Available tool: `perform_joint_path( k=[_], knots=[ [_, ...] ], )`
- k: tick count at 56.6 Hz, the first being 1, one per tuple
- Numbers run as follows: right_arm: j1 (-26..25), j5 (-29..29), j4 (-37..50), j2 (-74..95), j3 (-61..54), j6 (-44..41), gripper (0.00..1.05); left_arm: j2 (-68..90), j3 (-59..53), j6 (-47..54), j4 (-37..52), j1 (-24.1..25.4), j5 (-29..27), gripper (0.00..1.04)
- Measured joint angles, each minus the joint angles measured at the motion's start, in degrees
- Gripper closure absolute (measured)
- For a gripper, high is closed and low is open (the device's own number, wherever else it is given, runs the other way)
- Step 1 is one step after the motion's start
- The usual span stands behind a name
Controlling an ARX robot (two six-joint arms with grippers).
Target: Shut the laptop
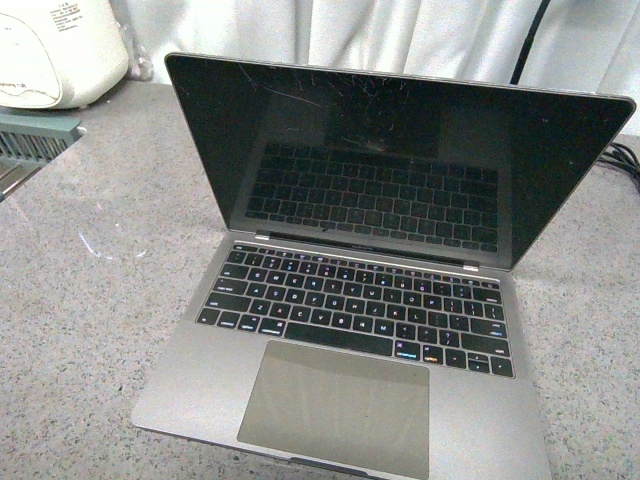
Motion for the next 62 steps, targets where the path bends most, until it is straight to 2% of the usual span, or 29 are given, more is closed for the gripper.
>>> perform_joint_path(
  k=[39, 41, 44, 46, 51, 57, 62],
  knots=[
    [0.00, 0.00, 0.00, 0.00, 0.00, 0.00, 0.09, 0.00, 0.00, -0.02, 0.00, 0.00, 0.00, 0.06],
    [0.61, 1.92, 0.74, 0.07, -0.07, -0.44, 0.09, 0.22, 0.02, -0.52, -0.24, -0.07, -0.11, 0.06],
    [2.38, 9.01, 5.49, 2.54, -0.07, -0.87, 0.09, 2.45, 0.02, -2.10, 0.83, -0.07, -0.48, 0.06],
    [2.80, 10.29, 8.41, 5.20, -0.04, -0.83, 0.09, 6.51, 0.13, -3.48, 4.09, -0.33, -1.99, 0.06],
    [3.74, 8.92, 20.00, 17.68, 1.07, 0.76, 0.09, 18.71, 2.23, -5.22, 12.17, -2.32, -4.61, 0.06],
    [4.76, 5.42, 32.04, 36.83, 6.75, 4.24, 0.09, 33.24, 9.11, -6.27, 20.57, -5.27, -5.03, 0.06],
    [5.42, 2.01, 32.98, 49.03, 13.14, 5.88, 0.09, 45.35, 16.85, -5.88, 26.49, -7.39, -5.51, 0.06]
  ],
)
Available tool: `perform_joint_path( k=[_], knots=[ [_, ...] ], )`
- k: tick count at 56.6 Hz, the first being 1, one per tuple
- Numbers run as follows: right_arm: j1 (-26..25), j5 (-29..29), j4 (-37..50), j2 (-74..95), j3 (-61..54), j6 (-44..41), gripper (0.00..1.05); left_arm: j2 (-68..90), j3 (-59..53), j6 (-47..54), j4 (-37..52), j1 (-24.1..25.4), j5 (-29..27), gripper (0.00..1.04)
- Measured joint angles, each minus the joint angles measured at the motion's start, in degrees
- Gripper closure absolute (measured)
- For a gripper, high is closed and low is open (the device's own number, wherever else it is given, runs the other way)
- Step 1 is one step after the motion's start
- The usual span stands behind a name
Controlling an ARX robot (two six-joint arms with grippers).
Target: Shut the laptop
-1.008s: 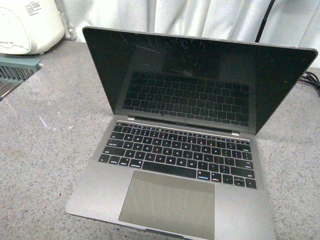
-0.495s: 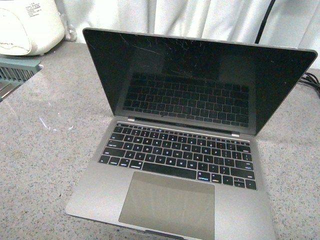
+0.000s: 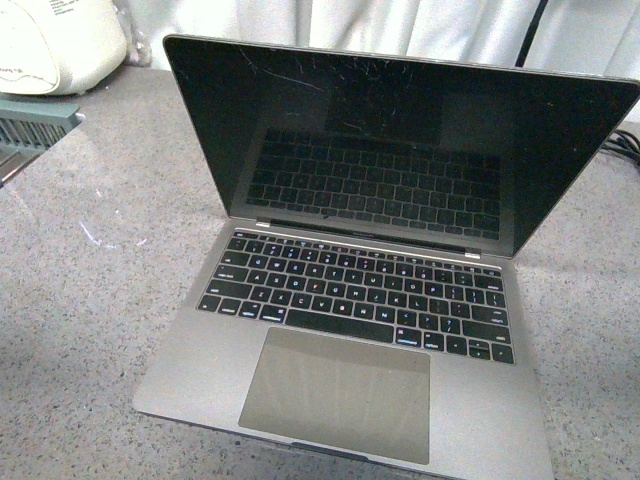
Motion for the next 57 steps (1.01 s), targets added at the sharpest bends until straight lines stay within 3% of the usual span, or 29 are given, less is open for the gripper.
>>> perform_joint_path(
  k=[3, 13, 22, 26, 49, 54, 57],
  knots=[
    [0.68, -3.08, -2.12, 7.45, 5.66, 0.52, 0.09, 8.22, 5.90, 0.39, 2.56, -1.84, -0.04, 0.06],
    [1.97, -10.67, -11.67, 19.04, 25.86, 2.32, 0.09, 26.05, 24.70, 1.07, -5.40, -8.35, 1.70, 0.06],
    [2.71, -19.69, -20.96, 22.80, 34.03, 6.34, 0.09, 33.42, 31.21, 2.14, -11.02, -10.62, 0.92, 0.06],
    [2.86, -20.33, -22.51, 24.24, 35.12, 6.78, 0.13, 35.69, 32.20, 3.96, -12.00, -11.32, 1.95, 0.07],
    [0.94, -25.90, -23.98, 31.08, 36.89, 6.93, 0.86, 45.35, 39.76, 8.52, -16.50, -12.39, 3.72, 0.76],
    [0.35, -27.87, -24.72, 31.98, 37.09, 8.09, 1.00, 46.62, 40.74, 8.94, -17.62, -12.79, 3.78, 0.91],
    [0.15, -28.70, -25.18, 32.41, 37.09, 8.87, 1.04, 47.28, 41.07, 8.96, -18.51, -13.03, 3.85, 1.00]
  ],
)
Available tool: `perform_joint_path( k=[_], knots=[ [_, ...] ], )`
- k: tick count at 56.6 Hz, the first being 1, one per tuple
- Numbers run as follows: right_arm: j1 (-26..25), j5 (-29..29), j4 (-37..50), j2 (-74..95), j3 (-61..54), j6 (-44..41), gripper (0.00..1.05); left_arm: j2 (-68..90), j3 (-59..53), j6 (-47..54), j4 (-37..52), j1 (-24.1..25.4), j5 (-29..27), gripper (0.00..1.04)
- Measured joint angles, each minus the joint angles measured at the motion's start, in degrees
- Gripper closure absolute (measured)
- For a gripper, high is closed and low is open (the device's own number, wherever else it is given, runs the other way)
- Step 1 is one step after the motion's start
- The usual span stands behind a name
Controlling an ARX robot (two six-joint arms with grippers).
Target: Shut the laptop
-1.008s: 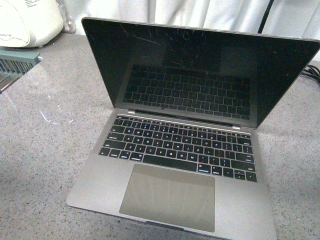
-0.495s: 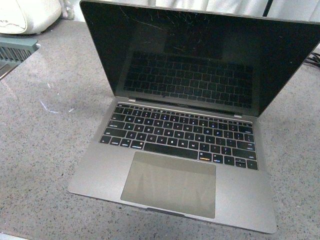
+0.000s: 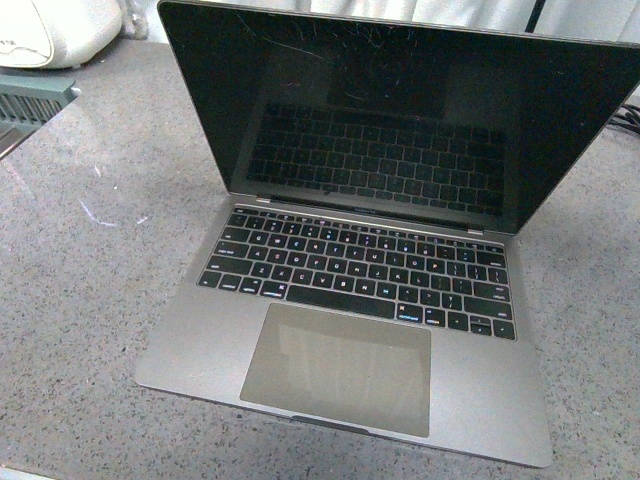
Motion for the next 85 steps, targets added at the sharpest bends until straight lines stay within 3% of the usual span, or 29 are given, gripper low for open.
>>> perform_joint_path(
  k=[17, 42, 55, 69, 85],
  knots=[
    [0.07, -3.96, 0.33, 0.76, -7.06, 8.48, 1.04, 0.13, -2.84, -1.60, -1.99, -0.61, 1.49, 1.01],
    [0.26, -7.04, 8.26, 4.07, -24.35, 24.15, 1.04, -2.19, -21.24, -7.19, 1.79, 1.64, 1.27, 1.01],
    [0.09, -7.34, 10.49, 5.62, -31.45, 27.43, 1.04, -4.17, -28.83, -11.82, 5.42, 2.86, 1.27, 1.01],
    [0.55, 4.66, 10.45, -4.85, -32.63, 21.73, 1.04, -12.07, -31.78, -15.28, 11.21, 9.05, 3.96, 1.01],
    [4.20, 22.80, 14.19, -23.67, -35.39, 7.43, 1.04, -28.52, -32.54, -19.61, 12.04, 22.47, 9.77, 1.01]
  ],
)
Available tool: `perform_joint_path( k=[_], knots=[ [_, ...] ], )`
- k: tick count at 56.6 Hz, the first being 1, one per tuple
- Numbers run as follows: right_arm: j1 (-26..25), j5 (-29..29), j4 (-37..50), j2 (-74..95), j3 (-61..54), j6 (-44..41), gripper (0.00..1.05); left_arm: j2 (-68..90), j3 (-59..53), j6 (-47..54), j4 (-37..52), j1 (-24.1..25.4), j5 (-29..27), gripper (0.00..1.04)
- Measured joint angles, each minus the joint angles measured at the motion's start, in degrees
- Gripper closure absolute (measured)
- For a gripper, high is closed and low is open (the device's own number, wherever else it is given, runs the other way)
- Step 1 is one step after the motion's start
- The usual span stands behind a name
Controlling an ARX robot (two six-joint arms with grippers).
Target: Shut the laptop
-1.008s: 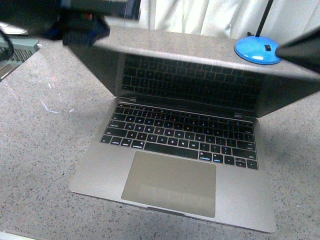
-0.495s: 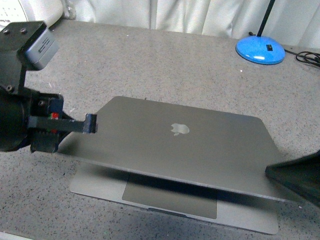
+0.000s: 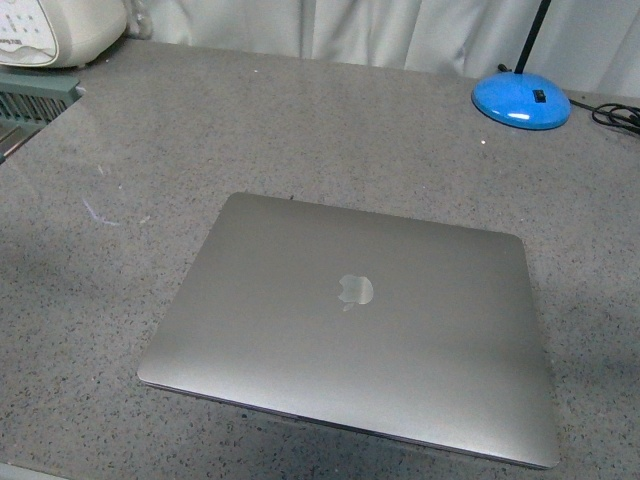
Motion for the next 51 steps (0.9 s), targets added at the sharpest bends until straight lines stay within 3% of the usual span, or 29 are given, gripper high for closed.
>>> perform_joint_path(
  k=[13, 20, 24, 27, 31, 36, 43, 51],
  knots=[
    [1.79, 5.05, -5.88, -14.10, -3.61, -8.98, 1.03, -11.85, -6.21, -0.59, 1.14, 7.41, 5.40, 1.01],
    [2.14, 6.93, -7.04, -17.05, -4.55, -9.79, 0.84, -13.09, -8.33, -2.05, 2.45, 9.81, 5.90, 0.84],
    [2.27, 7.52, -6.60, -17.25, -4.70, -10.29, 0.72, -12.94, -11.32, 2.78, 10.75, 9.05, 3.02, 0.92],
    [2.82, 12.70, 1.68, -16.39, -7.39, -13.27, 0.79, -13.73, -13.59, 7.65, 15.52, 8.28, 1.81, 1.01],
    [2.29, 14.95, 11.23, -16.70, -10.99, -17.55, 0.91, -15.72, -15.37, 11.17, 16.70, 7.26, 0.87, 1.01],
    [0.83, 14.36, 12.41, -19.61, -11.93, -20.20, 1.04, -18.40, -17.38, 14.03, 16.48, 5.95, -0.28, 1.01],
    [-1.09, 12.37, 13.88, -21.86, -14.25, -21.29, 1.04, -21.70, -19.30, 15.39, 15.06, 4.48, -1.70, 1.01],
    [-3.17, 10.25, 8.96, -26.18, -14.86, -21.90, 1.04, -26.16, -21.35, 15.91, 12.41, 1.70, -5.44, 1.01]
  ],
)
